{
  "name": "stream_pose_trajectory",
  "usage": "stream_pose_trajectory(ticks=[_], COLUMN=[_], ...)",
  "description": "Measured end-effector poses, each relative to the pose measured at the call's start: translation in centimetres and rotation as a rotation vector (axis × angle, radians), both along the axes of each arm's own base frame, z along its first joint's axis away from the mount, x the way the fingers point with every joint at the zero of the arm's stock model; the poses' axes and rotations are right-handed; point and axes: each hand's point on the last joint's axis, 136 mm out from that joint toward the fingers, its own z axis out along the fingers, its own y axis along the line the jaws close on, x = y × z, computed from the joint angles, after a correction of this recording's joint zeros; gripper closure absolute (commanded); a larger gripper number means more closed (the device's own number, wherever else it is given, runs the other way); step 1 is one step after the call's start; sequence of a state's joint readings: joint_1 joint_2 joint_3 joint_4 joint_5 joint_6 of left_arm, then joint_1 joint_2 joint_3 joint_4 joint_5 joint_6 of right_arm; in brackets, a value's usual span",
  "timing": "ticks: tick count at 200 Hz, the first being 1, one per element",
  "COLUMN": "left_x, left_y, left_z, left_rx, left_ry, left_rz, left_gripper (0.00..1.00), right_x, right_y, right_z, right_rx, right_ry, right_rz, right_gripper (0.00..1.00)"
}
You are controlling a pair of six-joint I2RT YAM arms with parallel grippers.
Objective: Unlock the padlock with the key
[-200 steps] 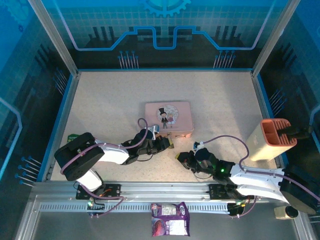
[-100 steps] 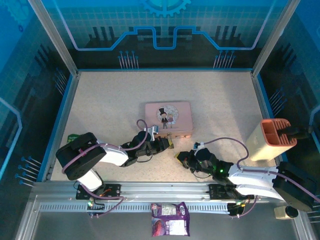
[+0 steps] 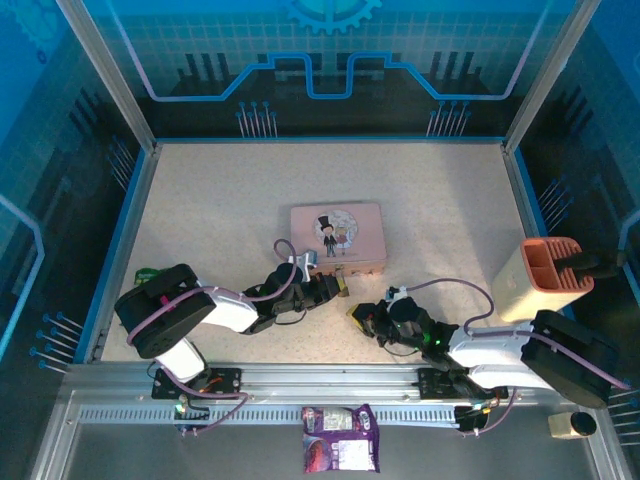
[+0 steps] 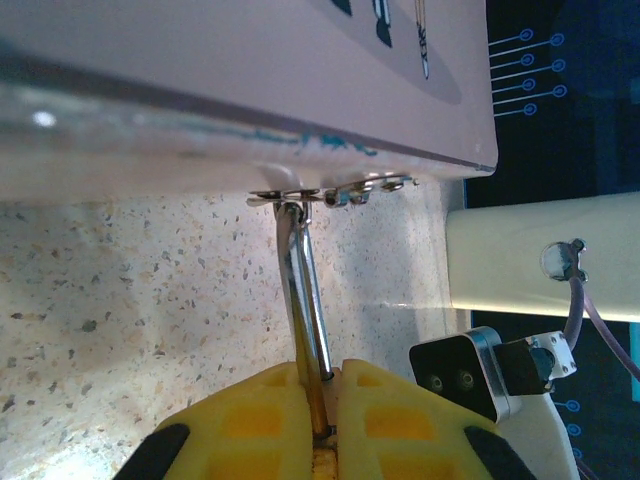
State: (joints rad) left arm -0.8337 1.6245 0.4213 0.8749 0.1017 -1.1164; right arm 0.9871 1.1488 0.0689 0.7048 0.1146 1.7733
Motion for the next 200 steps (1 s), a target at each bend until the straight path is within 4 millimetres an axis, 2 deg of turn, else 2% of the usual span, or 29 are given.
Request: stream_pose_trajectory(ticks=[94,200], left_x=[0.1,0.1], left_y=[-0.1,-0.3], left_z=[0.1,0.5], left_rx=[-0.011,-0.027], left_ry=[-0.008,-0.015], left_rz=[0.006,0.009], left_gripper=[1.00,1.00], right_x=[0.3,0.6], right_y=[0.2,-0.1], right_z=[1.4,1.2], right_rx=[0.050,0.048], right_ry=[-0.029,-0.018], right_rz=[-0.011,-0.032], right_gripper=[1.00,1.00])
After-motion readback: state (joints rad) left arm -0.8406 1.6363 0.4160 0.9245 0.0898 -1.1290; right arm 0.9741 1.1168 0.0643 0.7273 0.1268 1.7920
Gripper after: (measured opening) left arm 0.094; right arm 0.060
